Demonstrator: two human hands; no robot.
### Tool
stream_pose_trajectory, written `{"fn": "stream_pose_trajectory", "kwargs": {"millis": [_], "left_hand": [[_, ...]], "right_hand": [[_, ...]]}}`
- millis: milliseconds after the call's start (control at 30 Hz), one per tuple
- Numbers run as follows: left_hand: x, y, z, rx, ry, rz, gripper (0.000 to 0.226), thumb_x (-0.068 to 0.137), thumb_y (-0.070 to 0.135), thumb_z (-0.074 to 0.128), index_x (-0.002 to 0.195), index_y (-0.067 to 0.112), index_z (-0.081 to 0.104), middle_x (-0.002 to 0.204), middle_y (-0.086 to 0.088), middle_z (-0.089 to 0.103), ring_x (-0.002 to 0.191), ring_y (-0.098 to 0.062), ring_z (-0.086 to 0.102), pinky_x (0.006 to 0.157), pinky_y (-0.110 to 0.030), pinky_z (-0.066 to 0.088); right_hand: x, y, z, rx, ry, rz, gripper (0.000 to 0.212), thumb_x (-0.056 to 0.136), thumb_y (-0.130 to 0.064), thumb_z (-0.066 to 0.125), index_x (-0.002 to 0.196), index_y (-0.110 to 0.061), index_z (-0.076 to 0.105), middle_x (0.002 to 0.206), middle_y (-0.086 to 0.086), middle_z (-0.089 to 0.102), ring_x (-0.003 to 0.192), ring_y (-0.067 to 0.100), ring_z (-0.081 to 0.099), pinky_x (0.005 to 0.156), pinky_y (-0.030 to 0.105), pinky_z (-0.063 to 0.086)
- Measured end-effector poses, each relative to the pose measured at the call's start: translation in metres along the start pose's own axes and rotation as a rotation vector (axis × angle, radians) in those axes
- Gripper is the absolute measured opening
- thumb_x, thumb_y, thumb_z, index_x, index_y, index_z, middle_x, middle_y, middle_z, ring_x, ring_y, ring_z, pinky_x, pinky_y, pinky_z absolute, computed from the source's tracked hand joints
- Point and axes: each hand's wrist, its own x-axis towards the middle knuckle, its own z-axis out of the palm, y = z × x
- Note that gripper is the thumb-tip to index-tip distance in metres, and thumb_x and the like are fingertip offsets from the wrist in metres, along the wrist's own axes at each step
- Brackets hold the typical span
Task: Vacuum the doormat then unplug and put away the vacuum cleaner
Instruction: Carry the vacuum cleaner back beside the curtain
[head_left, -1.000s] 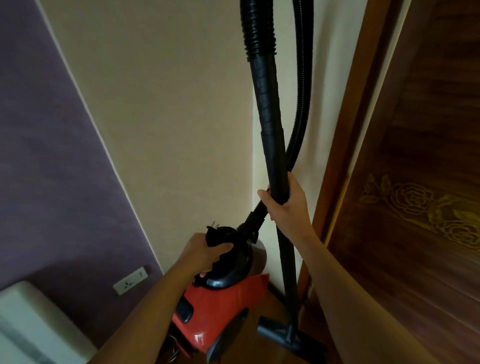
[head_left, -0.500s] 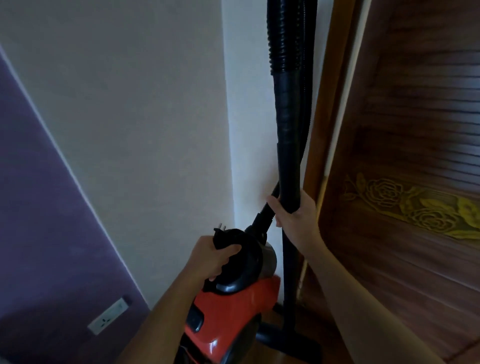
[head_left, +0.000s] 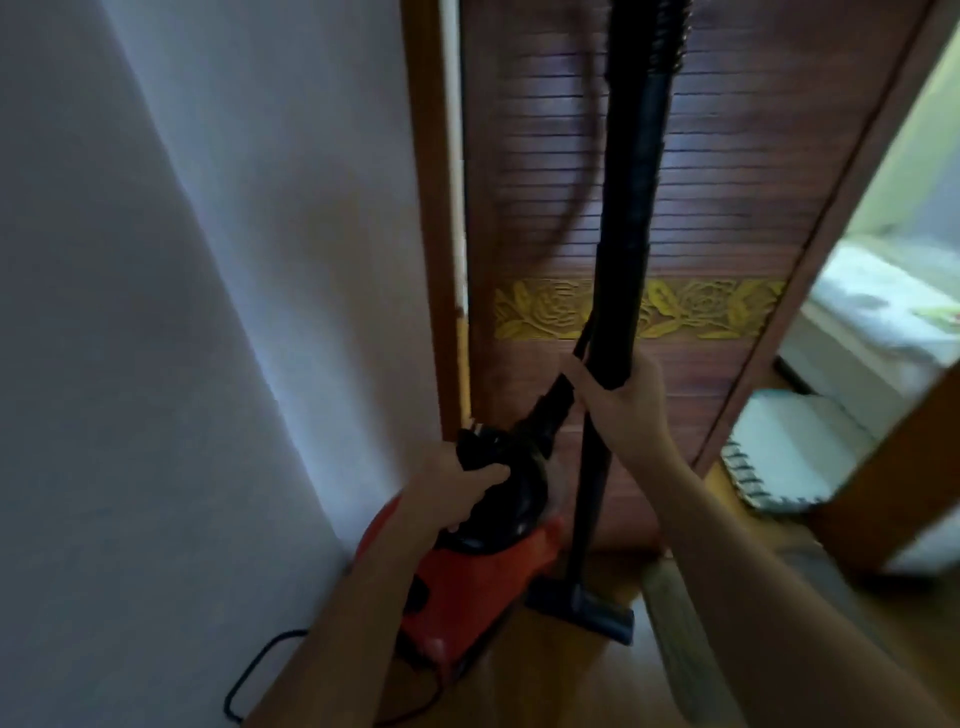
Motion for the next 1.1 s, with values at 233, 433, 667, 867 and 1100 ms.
{"fn": "stream_pose_trajectory", "kwargs": {"millis": [233,433,667,867,1100], "left_hand": [[0.027,0.047,0.105,0.046,-0.310,0.068,0.016,0.087,0.021,0.073,0.079,0.010,0.064,0.050,0.001,0.051,0.031,-0.009,0.041,0.034,-0.019,0.028],[0.031,0.080,0.218,0.083,-0.551,0.105,0.031,0.089,0.016,0.071,0.064,0.013,0.054,0.042,0.004,0.040,0.027,-0.009,0.030,0.031,-0.015,0.021],[0.028,0.106,0.341,0.172,-0.715,0.185,0.041,0.087,0.013,0.072,0.054,0.014,0.047,0.038,0.006,0.039,0.026,-0.012,0.031,0.034,-0.017,0.023],[0.021,0.128,0.433,0.248,-0.825,0.233,0.041,0.086,0.017,0.073,0.054,0.015,0.047,0.040,0.004,0.041,0.027,-0.013,0.032,0.035,-0.019,0.024],[0.021,0.158,0.514,0.286,-0.920,0.309,0.046,0.087,0.018,0.070,0.050,0.017,0.044,0.039,0.004,0.039,0.027,-0.014,0.033,0.034,-0.020,0.026]], "right_hand": [[-0.026,0.015,-0.119,-0.140,0.306,0.086,0.042,0.091,-0.025,0.076,0.082,0.007,0.050,0.067,0.029,0.052,0.055,0.036,0.054,0.053,0.048,0.047],[-0.059,0.020,-0.224,-0.282,0.499,0.134,0.036,0.092,-0.025,0.077,0.080,-0.004,0.049,0.064,0.023,0.055,0.054,0.033,0.056,0.051,0.043,0.050],[-0.097,0.034,-0.348,-0.464,0.725,0.164,0.037,0.087,-0.038,0.073,0.078,-0.010,0.051,0.067,0.025,0.055,0.059,0.043,0.057,0.054,0.056,0.050],[-0.119,0.043,-0.431,-0.492,0.819,0.195,0.031,0.088,-0.032,0.075,0.082,-0.009,0.055,0.070,0.017,0.059,0.062,0.037,0.060,0.058,0.054,0.054],[-0.124,0.055,-0.488,-0.512,0.909,0.214,0.035,0.091,-0.006,0.074,0.084,-0.033,0.054,0.069,-0.014,0.059,0.062,0.002,0.060,0.061,0.014,0.049]]}}
